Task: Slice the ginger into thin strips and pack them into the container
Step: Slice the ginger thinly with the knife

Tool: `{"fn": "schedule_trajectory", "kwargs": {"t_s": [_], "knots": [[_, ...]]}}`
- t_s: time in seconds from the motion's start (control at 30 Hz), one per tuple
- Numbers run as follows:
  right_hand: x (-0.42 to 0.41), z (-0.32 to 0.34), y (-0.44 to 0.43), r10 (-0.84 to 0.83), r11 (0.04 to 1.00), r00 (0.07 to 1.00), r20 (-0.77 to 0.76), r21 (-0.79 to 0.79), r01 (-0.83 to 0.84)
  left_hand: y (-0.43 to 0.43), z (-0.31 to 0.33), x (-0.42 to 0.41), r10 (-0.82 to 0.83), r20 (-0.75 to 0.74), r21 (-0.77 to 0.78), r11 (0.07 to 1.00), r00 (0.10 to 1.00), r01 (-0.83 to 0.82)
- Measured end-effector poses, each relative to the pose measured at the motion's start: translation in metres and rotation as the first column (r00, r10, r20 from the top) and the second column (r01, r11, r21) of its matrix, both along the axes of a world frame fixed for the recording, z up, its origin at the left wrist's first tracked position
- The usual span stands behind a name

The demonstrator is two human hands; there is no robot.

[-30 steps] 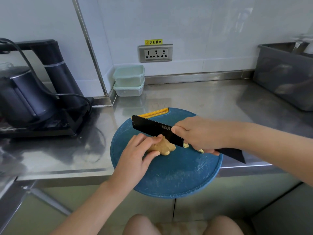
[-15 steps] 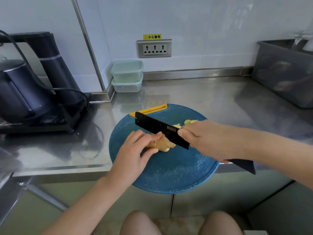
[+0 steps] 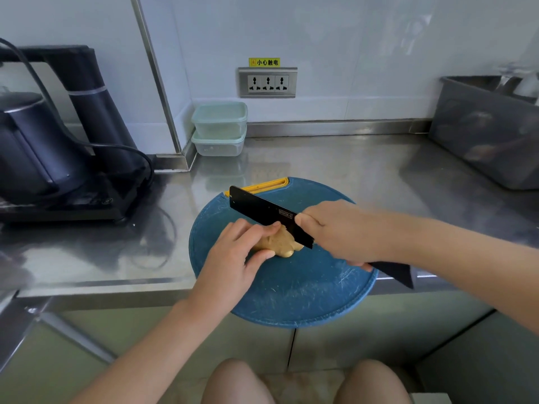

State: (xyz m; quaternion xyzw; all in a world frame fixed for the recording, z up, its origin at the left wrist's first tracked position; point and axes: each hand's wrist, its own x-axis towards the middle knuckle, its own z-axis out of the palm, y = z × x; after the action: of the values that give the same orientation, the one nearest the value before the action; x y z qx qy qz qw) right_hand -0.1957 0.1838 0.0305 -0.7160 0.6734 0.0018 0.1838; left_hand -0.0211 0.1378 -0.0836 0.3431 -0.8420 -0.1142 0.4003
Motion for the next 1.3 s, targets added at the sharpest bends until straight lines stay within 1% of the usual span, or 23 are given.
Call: {"fn": "schedule_trajectory", "kwargs": {"t_s": [0.07,0.13,0.3,0.43,0.63,0.73,0.8,0.87,1.03,1.23,1.3], "knots": [[0.000,-0.006,0.009,0.004,0.999,1.000,0.012,-0.039,-0.004,0.001,0.000,0.002,-0.009,0.002,0.012,1.000,1.000,0.009],[-0.004,-0.007,0.020,-0.009,0.999,1.000,0.024,-0.034,0.010,0.002,0.000,0.004,-0.010,0.006,0.021,1.000,1.000,0.010],[-0.014,-0.007,0.040,-0.015,0.999,1.000,-0.018,-0.038,0.014,0.002,0.001,0.002,-0.037,0.000,0.037,0.999,0.999,0.037],[-0.011,-0.003,0.026,-0.021,0.999,0.999,-0.046,-0.027,0.020,0.000,0.002,-0.002,-0.030,0.004,0.053,0.998,1.000,0.030],[-0.006,-0.002,0.008,-0.133,0.991,0.991,0.035,-0.021,0.133,-0.002,0.001,-0.003,-0.024,-0.013,0.063,0.998,1.000,0.025],[0.000,0.002,-0.003,-0.118,0.993,0.993,-0.015,0.021,0.118,-0.001,0.001,-0.003,-0.018,-0.025,0.064,0.998,1.000,0.020],[0.000,0.004,-0.005,-0.111,0.993,0.994,-0.016,0.050,0.112,-0.001,0.001,-0.005,-0.015,-0.019,0.070,0.997,1.000,0.016],[-0.002,0.002,-0.003,-0.103,0.994,0.995,0.004,0.033,0.102,-0.001,0.004,-0.005,-0.010,-0.014,0.090,0.996,1.000,0.012],[-0.004,-0.015,0.012,-0.052,0.995,0.996,0.069,-0.084,0.058,0.002,0.005,0.000,-0.016,-0.001,0.103,0.995,1.000,0.016],[-0.016,-0.012,0.029,-0.066,0.997,0.997,0.043,-0.038,0.067,0.001,0.006,-0.002,-0.032,-0.025,0.138,0.990,0.999,0.035],[-0.013,-0.011,0.027,-0.118,0.993,0.992,0.047,-0.014,0.119,0.000,0.006,-0.003,-0.033,-0.041,0.142,0.989,0.999,0.039]]}}
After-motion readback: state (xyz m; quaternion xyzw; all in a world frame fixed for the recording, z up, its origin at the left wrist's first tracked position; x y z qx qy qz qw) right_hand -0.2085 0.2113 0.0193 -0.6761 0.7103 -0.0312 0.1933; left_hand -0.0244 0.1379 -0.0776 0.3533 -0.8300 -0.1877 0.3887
